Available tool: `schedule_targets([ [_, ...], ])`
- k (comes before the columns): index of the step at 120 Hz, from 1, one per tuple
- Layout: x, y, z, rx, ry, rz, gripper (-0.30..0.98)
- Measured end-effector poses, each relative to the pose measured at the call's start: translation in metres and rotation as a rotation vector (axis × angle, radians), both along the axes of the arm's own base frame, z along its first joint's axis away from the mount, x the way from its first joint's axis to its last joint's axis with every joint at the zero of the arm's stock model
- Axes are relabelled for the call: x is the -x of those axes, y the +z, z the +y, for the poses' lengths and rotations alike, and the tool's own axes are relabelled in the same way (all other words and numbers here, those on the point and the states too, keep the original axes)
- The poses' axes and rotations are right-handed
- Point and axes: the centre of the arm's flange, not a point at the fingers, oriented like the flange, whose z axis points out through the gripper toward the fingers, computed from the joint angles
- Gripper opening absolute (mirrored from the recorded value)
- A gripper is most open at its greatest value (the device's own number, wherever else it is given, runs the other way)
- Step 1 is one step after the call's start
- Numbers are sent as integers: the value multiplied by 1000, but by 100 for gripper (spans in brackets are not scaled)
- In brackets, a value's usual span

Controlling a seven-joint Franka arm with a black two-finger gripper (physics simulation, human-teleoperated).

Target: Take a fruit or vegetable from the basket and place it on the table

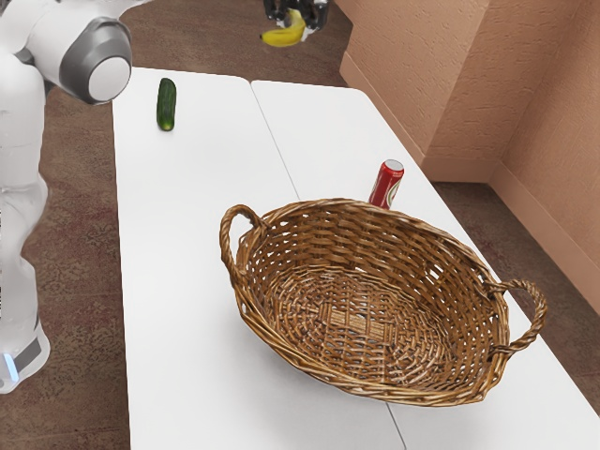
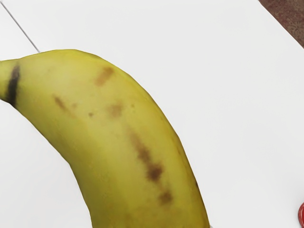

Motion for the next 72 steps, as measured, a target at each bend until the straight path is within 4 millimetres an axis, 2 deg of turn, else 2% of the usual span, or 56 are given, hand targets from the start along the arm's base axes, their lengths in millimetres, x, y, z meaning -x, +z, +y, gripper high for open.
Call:
schedule_targets([
  [6,-1,-2,6,1,-22,-14,17],
  [19,-8,-3,2,-5,-99,-39,43],
  [32,-9,-2,5,-9,-150,-59,57],
  [60,-7,0,8,-21,-202,-76,66],
  [72,-11,0,1,-19,-224,-83,67],
])
